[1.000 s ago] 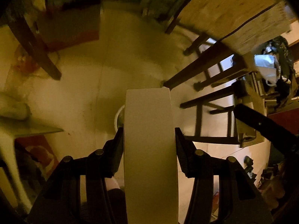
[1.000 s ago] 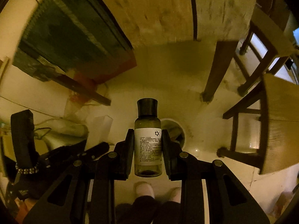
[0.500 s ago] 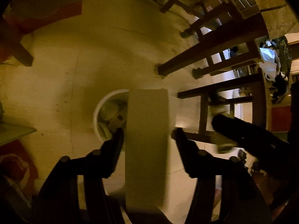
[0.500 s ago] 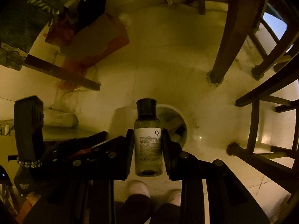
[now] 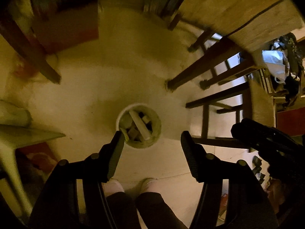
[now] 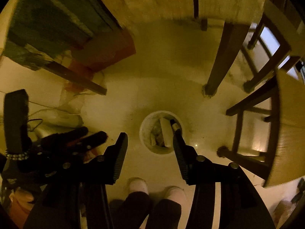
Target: Collect trash
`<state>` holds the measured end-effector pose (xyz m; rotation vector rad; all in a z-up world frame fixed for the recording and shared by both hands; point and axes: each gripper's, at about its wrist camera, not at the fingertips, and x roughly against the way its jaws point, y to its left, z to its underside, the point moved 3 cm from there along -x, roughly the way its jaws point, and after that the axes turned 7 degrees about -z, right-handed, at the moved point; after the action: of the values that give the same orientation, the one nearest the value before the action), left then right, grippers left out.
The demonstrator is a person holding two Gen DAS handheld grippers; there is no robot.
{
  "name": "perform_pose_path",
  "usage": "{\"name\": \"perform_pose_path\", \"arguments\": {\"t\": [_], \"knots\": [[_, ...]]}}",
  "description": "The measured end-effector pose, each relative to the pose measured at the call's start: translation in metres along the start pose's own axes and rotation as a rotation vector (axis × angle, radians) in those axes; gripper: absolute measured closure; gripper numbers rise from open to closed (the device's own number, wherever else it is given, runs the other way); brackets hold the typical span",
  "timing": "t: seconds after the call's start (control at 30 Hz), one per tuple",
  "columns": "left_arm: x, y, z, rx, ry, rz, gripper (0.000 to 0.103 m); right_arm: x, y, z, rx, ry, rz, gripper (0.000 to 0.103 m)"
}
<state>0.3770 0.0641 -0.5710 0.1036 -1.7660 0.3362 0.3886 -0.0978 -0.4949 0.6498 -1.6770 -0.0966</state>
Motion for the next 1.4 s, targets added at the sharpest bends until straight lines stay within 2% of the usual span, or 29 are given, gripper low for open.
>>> {"name": "perform_pose_path", "arguments": {"t": [0.1,0.2,0.37,0.47,0.67,0.83,1.0,1.1,1.13,1.17,1.33,1.4], "knots": [[0.065,-0.011,-0.003,-0.016,-0.065,-0.024,0.042,0.048,0.02,-0.006,0.033,-0.038,0.003,0.057],[0.133,-0.022,-0.003,-0.007,-0.132,-0.004,0.042,0.102,0.042,-0.011,0.066,-0.084,-0.013,0.057],[0.246,-0.048,0.002,-0.031,-0.285,-0.017,0.042,0.202,0.083,-0.013,0.13,-0.205,-0.03,0.057],[0.313,-0.061,0.01,-0.051,-0.397,0.001,0.042,0.26,0.106,-0.009,0.172,-0.296,-0.029,0.057],[0.435,-0.074,0.038,-0.097,-0.617,0.018,0.042,0.369,0.15,0.022,0.248,-0.522,-0.022,0.057],[0.516,-0.068,0.082,-0.141,-0.771,0.05,0.042,0.426,0.192,0.058,0.294,-0.68,0.01,0.057],[0.569,-0.057,0.132,-0.174,-0.85,0.054,0.042,0.455,0.227,0.104,0.332,-0.786,0.029,0.057],[0.587,-0.049,0.16,-0.181,-0.874,0.052,0.019,0.459,0.241,0.123,0.351,-0.808,0.046,0.054],[0.592,-0.048,0.165,-0.177,-0.885,0.047,0.009,0.457,0.243,0.126,0.353,-0.807,0.049,0.045],[0.596,-0.045,0.173,-0.17,-0.902,0.041,0.007,0.457,0.247,0.132,0.35,-0.808,0.049,0.036],[0.611,-0.037,0.199,-0.164,-0.924,0.052,0.004,0.468,0.25,0.152,0.323,-0.829,0.061,0.011],[0.615,-0.036,0.206,-0.165,-0.933,0.047,0.004,0.471,0.251,0.159,0.31,-0.847,0.07,0.008]]}}
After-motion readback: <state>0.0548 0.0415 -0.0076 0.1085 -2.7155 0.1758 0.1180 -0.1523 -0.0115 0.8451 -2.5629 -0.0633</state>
